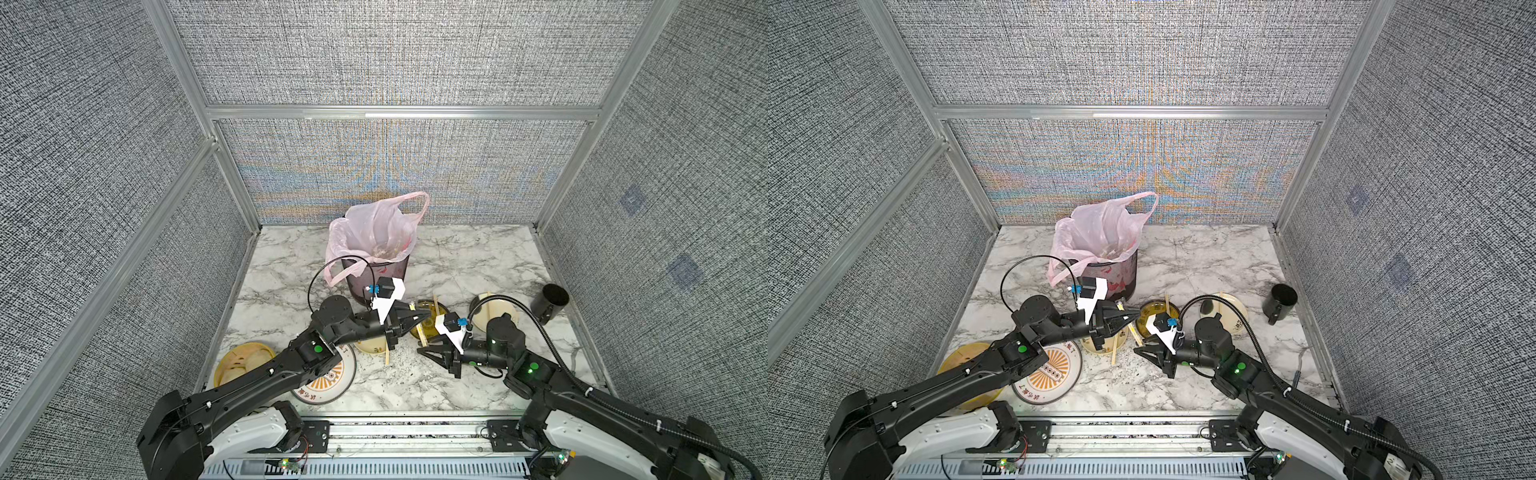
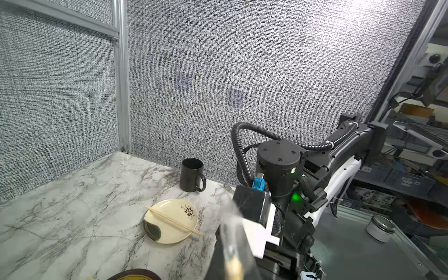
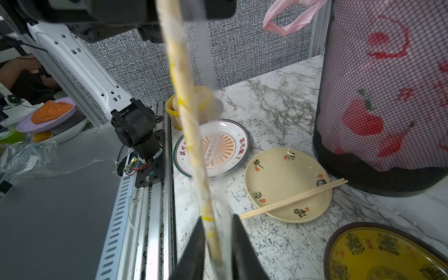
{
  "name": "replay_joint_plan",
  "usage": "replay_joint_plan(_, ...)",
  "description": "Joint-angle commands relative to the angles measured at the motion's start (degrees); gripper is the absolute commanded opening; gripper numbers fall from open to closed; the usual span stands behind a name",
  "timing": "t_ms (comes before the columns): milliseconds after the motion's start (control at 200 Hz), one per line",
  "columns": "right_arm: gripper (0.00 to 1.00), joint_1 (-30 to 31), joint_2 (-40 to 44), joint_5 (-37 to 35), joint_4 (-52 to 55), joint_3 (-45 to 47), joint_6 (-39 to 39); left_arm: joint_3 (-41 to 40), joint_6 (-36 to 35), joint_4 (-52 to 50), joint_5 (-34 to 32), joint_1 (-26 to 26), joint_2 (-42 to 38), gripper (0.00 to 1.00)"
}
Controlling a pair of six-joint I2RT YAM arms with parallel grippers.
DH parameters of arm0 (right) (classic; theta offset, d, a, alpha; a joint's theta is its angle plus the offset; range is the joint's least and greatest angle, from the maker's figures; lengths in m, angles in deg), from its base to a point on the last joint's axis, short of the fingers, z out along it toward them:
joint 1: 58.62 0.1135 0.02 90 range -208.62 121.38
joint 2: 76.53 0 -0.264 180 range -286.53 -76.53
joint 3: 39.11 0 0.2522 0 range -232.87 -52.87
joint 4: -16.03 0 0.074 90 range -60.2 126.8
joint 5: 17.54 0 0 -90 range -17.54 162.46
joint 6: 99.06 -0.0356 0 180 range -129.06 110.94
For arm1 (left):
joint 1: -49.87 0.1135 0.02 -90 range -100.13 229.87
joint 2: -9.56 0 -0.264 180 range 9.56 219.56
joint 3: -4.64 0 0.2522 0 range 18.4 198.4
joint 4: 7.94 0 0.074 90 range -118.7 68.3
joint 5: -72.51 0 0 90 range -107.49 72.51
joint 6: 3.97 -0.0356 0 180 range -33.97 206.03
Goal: Remove the packaging of disposable chopsticks
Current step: Pick up the disposable chopsticks from the center of the board.
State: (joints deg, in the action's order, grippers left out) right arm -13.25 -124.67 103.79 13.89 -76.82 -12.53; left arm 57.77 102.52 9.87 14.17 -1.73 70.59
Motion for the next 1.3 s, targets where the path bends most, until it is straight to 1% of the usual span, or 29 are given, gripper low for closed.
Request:
replay_joint_plan(0, 0.27, 0.1, 0.4, -0.8, -0.3, -0.2, -0.1, 0.6, -0.2, 1.7, 2.3, 0.1, 0.0, 0.0)
replay_joint_plan(270, 0.27, 0.1, 0.3, -0.6, -0.1, -0.4, -0.1, 0.5, -0.5, 1.2, 2.5, 0.1, 0.6, 0.0)
replay_joint_plan(405, 0.3, 0.1, 0.9, -1.0, 0.0, -0.2, -0.1, 0.4, -0.7, 1.5, 3.1, 0.1, 1.1, 0.0)
replay_joint_plan(500, 0.3, 0.1, 1.4, -1.2, 0.5, -0.2, -0.3, 0.2, -0.5, 2.0, 3.0, 0.1, 1.2, 0.0)
replay_joint_plan(601, 0.22, 0.1, 1.5, -1.1, 0.4, -0.1, -0.4, 0.3, -0.7, 1.4, 2.9, 0.1, 0.8, 0.0)
replay_joint_plan(731, 0.03, 0.1, 1.3, -1.1, 0.8, -0.3, -0.4, 0.3, -0.6, 1.4, 2.8, 0.0, 0.8, 0.01)
replay_joint_plan(751, 0.0, 0.1, 1.3, -1.1, 0.8, -0.3, -0.4, 0.3, -0.5, 1.6, 2.8, 0.0, 0.9, 0.03)
replay_joint_plan(791, 0.0, 0.1, 1.2, -1.1, 0.6, -0.2, -0.3, 0.2, 0.1, 2.2, 2.8, 0.1, 1.0, 0.1)
replay_joint_plan(811, 0.0, 0.1, 1.1, -1.1, 0.4, -0.3, -0.3, 0.0, 0.4, 2.6, 2.8, 0.0, 1.1, 0.16)
replay_joint_plan(851, 0.0, 0.1, 1.0, -1.2, 0.3, -0.2, -0.2, -0.4, 1.6, 3.8, 2.2, 0.1, 0.9, 0.23)
replay_joint_plan(906, 0.0, 0.1, 0.9, -1.1, 0.1, -0.4, -0.2, -1.2, 3.2, 6.5, 1.9, 0.1, 0.6, 0.37)
replay_joint_plan(931, 0.0, 0.1, 0.9, -1.0, 0.2, -0.4, -0.2, -1.6, 4.0, 7.7, 2.0, 0.1, 0.3, 0.41)
replay_joint_plan(966, 0.0, 0.1, 0.9, -0.9, 0.2, -0.4, -0.2, -2.1, 4.7, 9.2, 2.0, 0.1, -0.1, 0.45)
replay_joint_plan(1056, 0.0, 0.1, 1.5, -0.8, -0.4, 0.0, -0.1, -3.3, 5.8, 11.5, 0.2, 0.1, -1.7, 0.52)
replay_joint_plan(1131, 0.0, 0.1, 2.3, -1.2, -0.7, 0.2, 0.3, -4.7, 5.8, 12.9, -2.3, 0.1, -3.5, 0.67)
replay_joint_plan(1196, 0.0, 0.1, 2.8, -0.9, -1.2, 0.4, 0.4, -5.6, 5.9, 13.6, -4.1, 0.1, -4.6, 0.7)
replay_joint_plan(1251, 0.0, 0.1, 3.2, -0.7, -1.3, 0.4, 0.5, -5.8, 6.1, 14.2, -4.5, 0.1, -5.0, 0.7)
replay_joint_plan(1291, 0.0, 0.1, 3.6, -0.3, -1.4, 0.4, 0.7, -5.5, 6.3, 14.4, -4.6, 0.1, -4.7, 0.67)
